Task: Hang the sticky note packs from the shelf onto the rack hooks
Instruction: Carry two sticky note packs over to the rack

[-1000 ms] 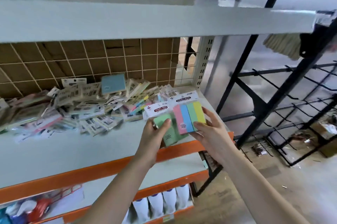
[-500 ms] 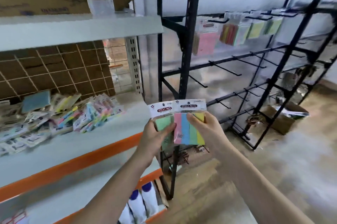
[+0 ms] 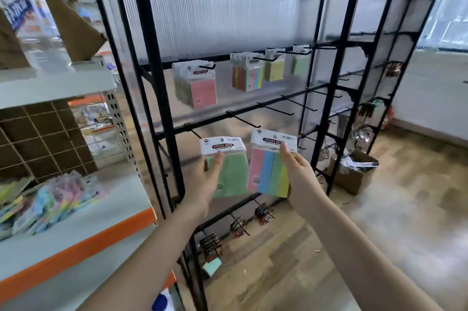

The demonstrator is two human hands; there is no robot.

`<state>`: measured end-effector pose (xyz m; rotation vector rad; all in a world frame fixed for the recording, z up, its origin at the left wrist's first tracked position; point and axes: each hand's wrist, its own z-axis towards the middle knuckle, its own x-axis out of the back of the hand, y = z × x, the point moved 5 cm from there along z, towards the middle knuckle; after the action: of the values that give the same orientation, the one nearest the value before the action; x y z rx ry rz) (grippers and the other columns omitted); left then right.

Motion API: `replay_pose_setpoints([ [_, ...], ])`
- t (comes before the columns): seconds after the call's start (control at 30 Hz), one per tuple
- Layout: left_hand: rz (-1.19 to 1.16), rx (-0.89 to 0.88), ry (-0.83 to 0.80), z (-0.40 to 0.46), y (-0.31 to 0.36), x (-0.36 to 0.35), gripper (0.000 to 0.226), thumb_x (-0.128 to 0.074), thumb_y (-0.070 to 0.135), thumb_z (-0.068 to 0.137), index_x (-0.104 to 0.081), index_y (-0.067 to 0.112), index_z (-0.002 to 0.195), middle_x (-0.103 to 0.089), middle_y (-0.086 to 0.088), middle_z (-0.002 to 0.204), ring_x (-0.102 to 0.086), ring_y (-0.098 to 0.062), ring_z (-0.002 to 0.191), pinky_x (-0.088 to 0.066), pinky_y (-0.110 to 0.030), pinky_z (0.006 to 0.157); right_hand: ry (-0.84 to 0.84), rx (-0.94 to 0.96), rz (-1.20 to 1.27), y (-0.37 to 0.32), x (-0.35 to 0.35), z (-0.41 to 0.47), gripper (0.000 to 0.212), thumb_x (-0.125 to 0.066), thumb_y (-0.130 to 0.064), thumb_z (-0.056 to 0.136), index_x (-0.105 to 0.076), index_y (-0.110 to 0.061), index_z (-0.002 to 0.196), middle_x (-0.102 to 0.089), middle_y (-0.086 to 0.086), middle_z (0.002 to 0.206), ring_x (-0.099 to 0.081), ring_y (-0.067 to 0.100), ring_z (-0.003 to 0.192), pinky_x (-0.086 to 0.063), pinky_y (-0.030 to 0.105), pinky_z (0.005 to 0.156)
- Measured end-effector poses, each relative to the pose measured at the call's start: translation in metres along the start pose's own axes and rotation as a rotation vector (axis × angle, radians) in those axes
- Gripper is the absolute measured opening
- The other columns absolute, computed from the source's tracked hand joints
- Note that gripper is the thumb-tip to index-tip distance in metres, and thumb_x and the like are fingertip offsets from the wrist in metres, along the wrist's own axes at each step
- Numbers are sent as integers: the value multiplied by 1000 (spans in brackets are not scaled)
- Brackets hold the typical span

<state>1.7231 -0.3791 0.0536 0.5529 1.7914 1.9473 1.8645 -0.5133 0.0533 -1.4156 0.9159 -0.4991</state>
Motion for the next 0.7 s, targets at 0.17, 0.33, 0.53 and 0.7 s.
replay_pose_setpoints([
  [0.17, 93, -75, -108, 26, 17, -47, 56, -44, 77, 66, -58, 29, 92, -66, -1, 98, -62, -20, 94, -51, -44, 86, 126, 23, -53, -21, 36, 23, 28, -57, -49, 91, -64, -23, 83, -65, -2, 79, -59, 19, 72, -56, 33, 60],
  [0.33, 92, -165, -116, 77, 18, -87, 53, -47, 78, 72, -58, 28, 86, -66, 6, 87, -62, -8, 84, -50, -28, 65, 147, 85, -16, -45, 63, 62, 29, -61, -43, 90, -64, -26, 67, -64, -5, 64, -56, 23, 74, -48, 44, 71],
  [0.53, -5, -283, -32, 141, 29, -94, 37, -51, 58, 82, -56, 21, 81, -64, 17, 72, -57, 10, 66, -42, -6, 60, 124, 204, -118, -82, 74, 132, 27, -64, -42, 88, -65, -19, 73, -59, -1, 69, -54, 24, 73, -44, 45, 71],
  [0.7, 12, -357, 0, 183, 49, -93, 60, -49, 81, 68, -57, 23, 80, -64, 15, 71, -58, 5, 64, -44, -16, 65, 67, 270, -190, -107, 56, 204, 26, -64, -40, 88, -65, -23, 69, -61, -6, 67, -55, 18, 69, -43, 36, 66],
])
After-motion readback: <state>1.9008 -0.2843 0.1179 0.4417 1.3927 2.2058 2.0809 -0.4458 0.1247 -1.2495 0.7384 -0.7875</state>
